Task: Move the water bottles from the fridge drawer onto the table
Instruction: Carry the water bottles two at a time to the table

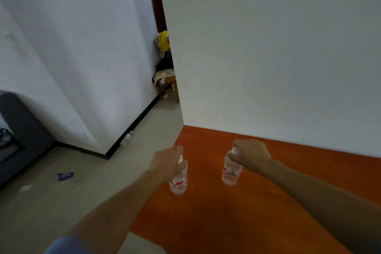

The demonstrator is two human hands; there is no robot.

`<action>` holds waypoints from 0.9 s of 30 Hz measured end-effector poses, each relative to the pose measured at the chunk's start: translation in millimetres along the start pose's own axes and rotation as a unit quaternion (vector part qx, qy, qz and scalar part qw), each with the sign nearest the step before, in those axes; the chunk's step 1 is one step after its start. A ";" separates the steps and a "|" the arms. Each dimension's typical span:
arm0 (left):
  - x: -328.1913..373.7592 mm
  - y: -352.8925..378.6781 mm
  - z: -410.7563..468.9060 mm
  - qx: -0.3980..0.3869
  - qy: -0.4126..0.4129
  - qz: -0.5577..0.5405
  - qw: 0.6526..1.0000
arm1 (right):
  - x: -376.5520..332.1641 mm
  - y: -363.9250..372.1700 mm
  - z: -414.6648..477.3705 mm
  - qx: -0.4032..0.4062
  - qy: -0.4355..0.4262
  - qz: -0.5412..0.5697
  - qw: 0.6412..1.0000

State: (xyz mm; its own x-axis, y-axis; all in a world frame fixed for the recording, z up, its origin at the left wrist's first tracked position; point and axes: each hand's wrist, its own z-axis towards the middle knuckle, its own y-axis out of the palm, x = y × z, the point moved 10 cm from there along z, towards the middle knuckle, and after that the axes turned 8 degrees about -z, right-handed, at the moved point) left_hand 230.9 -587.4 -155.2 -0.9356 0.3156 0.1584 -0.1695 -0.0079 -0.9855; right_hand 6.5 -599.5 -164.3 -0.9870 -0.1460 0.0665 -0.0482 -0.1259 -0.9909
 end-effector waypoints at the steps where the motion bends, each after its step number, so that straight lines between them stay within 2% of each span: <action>1: -6.2 2.5 17.9 -0.001 0.003 0.001 1.000 | 0.1 0.9 16.5 0.002 0.006 0.004 1.000; 6: -32.0 20.7 107.5 -0.011 0.014 -0.007 1.000 | 5.2 20.0 100.6 0.004 0.020 0.014 1.000; 15: -36.1 81.8 257.2 -0.071 0.055 -0.043 0.995 | 22.6 94.5 230.5 -0.031 0.030 0.081 0.996; 22: -27.2 101.5 325.4 -0.053 0.078 -0.094 0.991 | 25.4 111.9 282.7 -0.029 -0.001 0.130 0.991; 27: -26.4 106.1 338.6 -0.049 0.092 -0.140 0.985 | 24.7 117.5 290.9 -0.039 -0.007 0.140 0.989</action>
State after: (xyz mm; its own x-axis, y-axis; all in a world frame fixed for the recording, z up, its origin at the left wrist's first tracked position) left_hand 132.8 -917.9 -243.2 -0.7827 0.4588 0.4205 -0.3738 0.1937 -0.9071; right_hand 21.0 -903.3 -244.9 -0.9615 -0.1774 -0.2100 0.2140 -0.0034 -0.9768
